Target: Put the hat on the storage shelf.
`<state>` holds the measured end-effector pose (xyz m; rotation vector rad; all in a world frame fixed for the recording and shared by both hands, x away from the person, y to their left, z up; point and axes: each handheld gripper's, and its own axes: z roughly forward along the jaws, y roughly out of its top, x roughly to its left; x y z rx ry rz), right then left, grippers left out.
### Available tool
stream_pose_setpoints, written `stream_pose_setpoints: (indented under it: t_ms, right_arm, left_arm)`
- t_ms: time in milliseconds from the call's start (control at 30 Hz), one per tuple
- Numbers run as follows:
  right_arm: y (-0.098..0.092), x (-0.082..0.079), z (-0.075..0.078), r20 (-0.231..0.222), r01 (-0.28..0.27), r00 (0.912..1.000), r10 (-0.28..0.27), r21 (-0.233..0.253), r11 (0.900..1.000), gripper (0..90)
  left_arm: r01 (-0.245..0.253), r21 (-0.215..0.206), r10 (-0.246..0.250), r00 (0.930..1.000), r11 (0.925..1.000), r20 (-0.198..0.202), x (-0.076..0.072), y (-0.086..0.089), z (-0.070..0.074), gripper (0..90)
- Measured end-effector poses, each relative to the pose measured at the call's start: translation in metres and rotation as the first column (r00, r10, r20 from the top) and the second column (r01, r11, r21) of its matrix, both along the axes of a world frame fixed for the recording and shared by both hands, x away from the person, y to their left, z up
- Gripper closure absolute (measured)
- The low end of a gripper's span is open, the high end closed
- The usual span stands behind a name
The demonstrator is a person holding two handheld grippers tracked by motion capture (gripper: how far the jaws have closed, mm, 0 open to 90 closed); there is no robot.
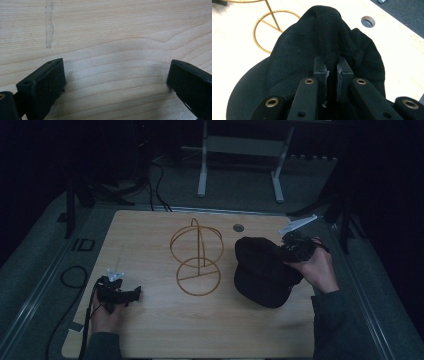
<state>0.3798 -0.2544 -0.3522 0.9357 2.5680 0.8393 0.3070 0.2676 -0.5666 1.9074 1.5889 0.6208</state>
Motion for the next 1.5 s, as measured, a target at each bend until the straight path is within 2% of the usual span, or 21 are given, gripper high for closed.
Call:
stream_pose_setpoints:
  t_ms: [400,567,900,1100,1167,1500]
  right_arm:
    - [-0.006,0.009,0.017,0.014,-0.008,0.9999,0.008,0.020,1.000,81.5]
    - [-0.009,0.014,0.023,0.012,-0.045,0.9989,0.045,0.050,0.998,81.4]
    - [-0.008,0.022,0.034,0.029,-0.039,0.9989,0.038,0.064,0.997,81.4]
    - [-0.006,0.024,0.041,0.042,-0.039,0.9985,0.035,0.087,0.995,81.4]
    - [-0.003,0.026,0.047,0.055,-0.042,0.9978,0.037,0.096,0.995,81.4]
    - [0.006,0.031,0.065,0.081,-0.049,0.9959,0.040,0.105,0.993,81.4]
  left_arm:
    - [0.000,0.000,0.000,1.0000,1.0000,-0.001,0.000,0.000,0.000,1.8]
    - [0.001,0.001,-0.001,1.0000,1.0000,-0.001,0.000,0.000,0.000,1.8]
    - [0.001,0.001,-0.001,1.0000,1.0000,-0.001,0.000,0.000,0.000,1.8]
    - [0.001,0.000,-0.001,1.0000,1.0000,-0.001,0.000,0.000,0.000,1.8]
    - [0.001,0.001,-0.001,1.0000,1.0000,-0.001,0.000,0.000,0.000,1.8]
    - [0.001,0.000,-0.001,1.0000,1.0000,0.000,0.000,0.000,0.000,1.8]
